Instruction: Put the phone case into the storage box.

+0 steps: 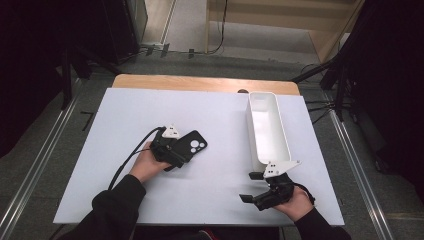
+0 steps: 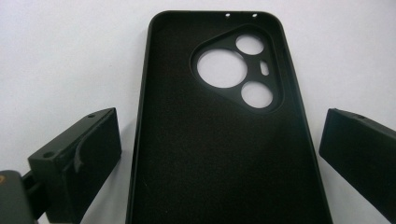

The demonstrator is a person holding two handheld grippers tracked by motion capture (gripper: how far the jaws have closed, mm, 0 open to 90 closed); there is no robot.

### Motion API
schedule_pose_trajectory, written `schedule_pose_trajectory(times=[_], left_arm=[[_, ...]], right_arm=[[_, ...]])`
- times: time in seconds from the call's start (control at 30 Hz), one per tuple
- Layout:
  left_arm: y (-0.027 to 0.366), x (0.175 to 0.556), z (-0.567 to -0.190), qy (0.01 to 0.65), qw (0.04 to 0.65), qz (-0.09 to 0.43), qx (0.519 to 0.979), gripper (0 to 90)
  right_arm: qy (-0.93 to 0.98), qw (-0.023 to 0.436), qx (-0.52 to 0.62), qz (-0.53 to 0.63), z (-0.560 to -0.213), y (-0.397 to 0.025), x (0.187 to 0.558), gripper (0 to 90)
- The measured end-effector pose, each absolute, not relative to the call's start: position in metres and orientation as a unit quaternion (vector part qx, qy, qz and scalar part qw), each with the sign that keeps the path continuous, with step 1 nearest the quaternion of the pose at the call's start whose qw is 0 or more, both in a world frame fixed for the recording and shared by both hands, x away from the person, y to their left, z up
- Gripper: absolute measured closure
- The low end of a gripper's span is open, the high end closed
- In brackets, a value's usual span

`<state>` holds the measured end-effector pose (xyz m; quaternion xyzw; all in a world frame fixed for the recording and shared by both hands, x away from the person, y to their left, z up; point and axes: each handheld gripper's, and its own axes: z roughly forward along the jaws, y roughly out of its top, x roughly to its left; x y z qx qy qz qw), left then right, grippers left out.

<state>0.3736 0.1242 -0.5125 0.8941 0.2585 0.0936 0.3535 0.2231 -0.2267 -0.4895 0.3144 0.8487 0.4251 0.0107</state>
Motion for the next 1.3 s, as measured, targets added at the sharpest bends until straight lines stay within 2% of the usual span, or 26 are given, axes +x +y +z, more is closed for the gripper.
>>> schedule_pose_trajectory(times=[0.4, 0.67, 1.3], left_arm=[[0.1204, 0.3703, -0.5129, 0.248, 0.340, 0.114, 0.900, 0.0], [0.1222, 0.3678, -0.5115, 0.249, 0.352, 0.114, 0.895, 12.1], [0.1255, 0.3687, -0.5084, 0.264, 0.366, 0.102, 0.887, 14.3]], right_arm=[[0.850, 0.011, 0.317, 0.421, -0.4900, -0.2269, 0.2217, 13.2], [0.849, 0.009, 0.317, 0.423, -0.4908, -0.2262, 0.2225, 13.2], [0.846, 0.011, 0.317, 0.428, -0.4895, -0.2269, 0.2219, 13.2]])
